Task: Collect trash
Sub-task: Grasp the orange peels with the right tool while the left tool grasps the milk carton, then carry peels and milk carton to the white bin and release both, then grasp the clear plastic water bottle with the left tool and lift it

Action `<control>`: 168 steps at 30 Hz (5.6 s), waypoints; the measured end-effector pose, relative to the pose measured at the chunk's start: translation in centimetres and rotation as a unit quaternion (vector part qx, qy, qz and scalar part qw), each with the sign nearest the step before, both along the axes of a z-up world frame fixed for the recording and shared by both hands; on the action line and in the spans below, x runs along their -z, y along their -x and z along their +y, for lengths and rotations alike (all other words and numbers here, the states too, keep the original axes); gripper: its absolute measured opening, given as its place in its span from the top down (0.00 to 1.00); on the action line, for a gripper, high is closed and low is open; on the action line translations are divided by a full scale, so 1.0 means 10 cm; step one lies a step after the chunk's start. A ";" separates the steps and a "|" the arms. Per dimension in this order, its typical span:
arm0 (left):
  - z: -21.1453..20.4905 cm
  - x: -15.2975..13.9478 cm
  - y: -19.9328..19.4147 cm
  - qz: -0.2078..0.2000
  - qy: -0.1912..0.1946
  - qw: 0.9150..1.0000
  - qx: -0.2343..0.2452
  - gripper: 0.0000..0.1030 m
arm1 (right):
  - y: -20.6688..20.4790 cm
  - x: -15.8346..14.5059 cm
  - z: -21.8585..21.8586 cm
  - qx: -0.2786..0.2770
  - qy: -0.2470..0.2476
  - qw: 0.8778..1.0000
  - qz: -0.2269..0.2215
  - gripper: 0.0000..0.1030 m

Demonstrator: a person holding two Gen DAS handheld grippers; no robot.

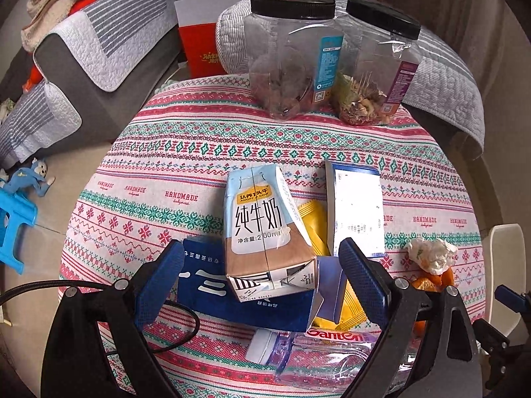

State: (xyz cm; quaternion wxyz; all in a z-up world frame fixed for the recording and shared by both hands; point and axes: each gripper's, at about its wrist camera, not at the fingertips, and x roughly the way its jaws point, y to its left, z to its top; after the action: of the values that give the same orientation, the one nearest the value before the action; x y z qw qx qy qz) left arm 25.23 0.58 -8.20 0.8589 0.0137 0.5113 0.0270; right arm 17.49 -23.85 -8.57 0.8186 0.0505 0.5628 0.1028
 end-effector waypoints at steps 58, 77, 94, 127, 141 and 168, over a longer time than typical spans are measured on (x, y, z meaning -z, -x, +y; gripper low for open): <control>-0.05 -0.55 0.73 -0.084 0.127 0.988 0.019 0.45 | 0.28 -0.28 -0.05 -0.005 -0.065 0.998 -0.010 0.92; -0.79 -0.80 1.11 -0.093 0.129 0.983 0.089 0.45 | 0.57 -0.72 -0.66 0.041 -0.109 0.992 -0.045 0.92; -2.21 -0.49 1.37 -0.051 0.188 0.965 0.177 0.45 | 0.63 -0.83 -1.60 0.155 -0.151 0.974 -0.068 0.92; -2.01 -0.32 1.33 -0.004 0.220 0.963 0.156 0.36 | 0.59 -0.58 -1.99 0.241 -0.099 0.965 -0.041 0.62; 0.35 -0.39 1.51 -0.014 0.252 0.954 -0.160 0.24 | 0.55 -0.71 -1.25 0.129 -0.061 0.988 -0.066 0.40; -0.30 0.51 0.81 0.041 0.262 0.952 -0.155 0.11 | 0.29 -0.45 -0.37 0.031 -0.020 0.998 -0.046 0.25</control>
State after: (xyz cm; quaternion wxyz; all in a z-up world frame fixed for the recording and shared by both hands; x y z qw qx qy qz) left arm 17.16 -2.39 -13.27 0.7961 -0.2900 0.5307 0.0243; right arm 14.61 -27.56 -4.05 0.8454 0.0792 0.5203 0.0907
